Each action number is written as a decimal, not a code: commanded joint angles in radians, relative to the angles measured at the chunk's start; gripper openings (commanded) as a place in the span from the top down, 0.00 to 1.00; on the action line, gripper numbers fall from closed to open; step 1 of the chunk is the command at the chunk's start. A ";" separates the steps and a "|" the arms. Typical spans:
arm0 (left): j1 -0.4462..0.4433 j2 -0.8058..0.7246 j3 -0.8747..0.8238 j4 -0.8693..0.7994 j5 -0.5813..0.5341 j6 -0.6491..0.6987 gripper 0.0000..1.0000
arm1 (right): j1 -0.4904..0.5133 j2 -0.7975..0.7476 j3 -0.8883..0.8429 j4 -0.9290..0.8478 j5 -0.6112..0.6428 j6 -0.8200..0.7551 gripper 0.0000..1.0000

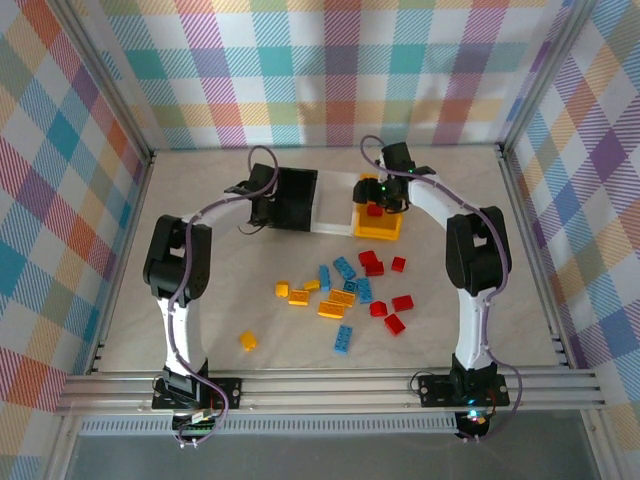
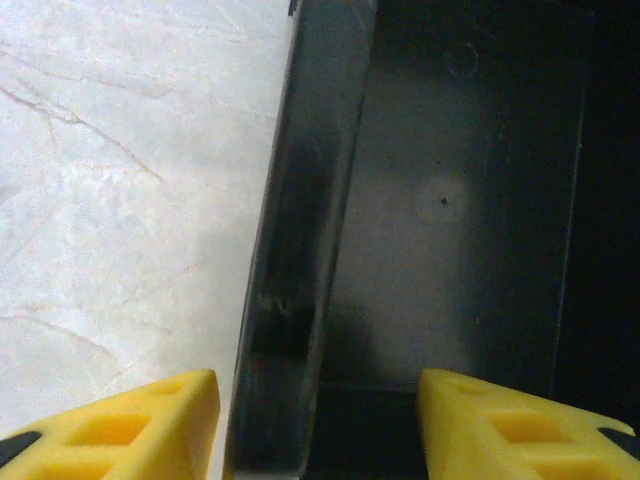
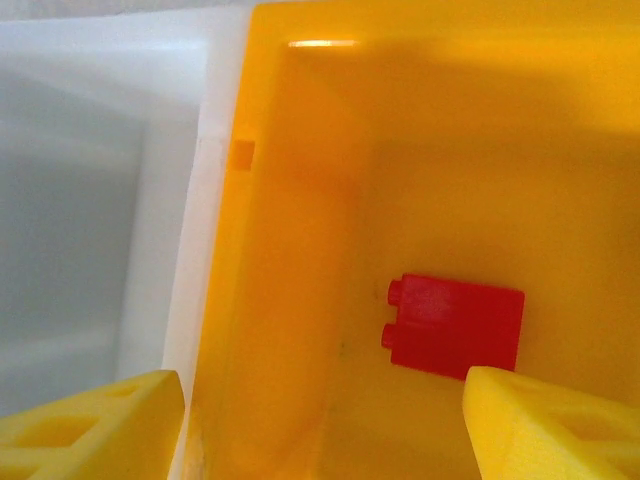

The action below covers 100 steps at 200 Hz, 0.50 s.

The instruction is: Sort the legos into containers by color

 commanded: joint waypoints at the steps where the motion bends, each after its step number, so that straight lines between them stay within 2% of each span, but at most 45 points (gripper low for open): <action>1: 0.011 -0.089 -0.032 0.008 0.007 -0.014 0.40 | 0.021 -0.154 -0.061 -0.041 0.019 -0.027 0.24; 11: 0.011 -0.111 -0.041 -0.001 0.007 -0.015 0.34 | 0.023 -0.221 -0.106 -0.054 0.039 -0.015 0.22; 26: 0.013 -0.146 -0.056 -0.007 0.016 -0.019 0.16 | 0.023 -0.338 -0.204 -0.071 0.087 0.008 0.19; 37: 0.012 -0.180 -0.074 -0.006 0.024 -0.018 0.11 | 0.023 -0.412 -0.274 -0.098 0.119 0.024 0.18; 68: 0.012 -0.315 -0.135 -0.022 0.044 -0.027 0.05 | 0.023 -0.572 -0.452 -0.204 0.182 0.055 0.19; 100: -0.015 -0.517 -0.284 -0.003 0.084 -0.081 0.04 | 0.023 -0.682 -0.641 -0.185 0.174 0.103 0.24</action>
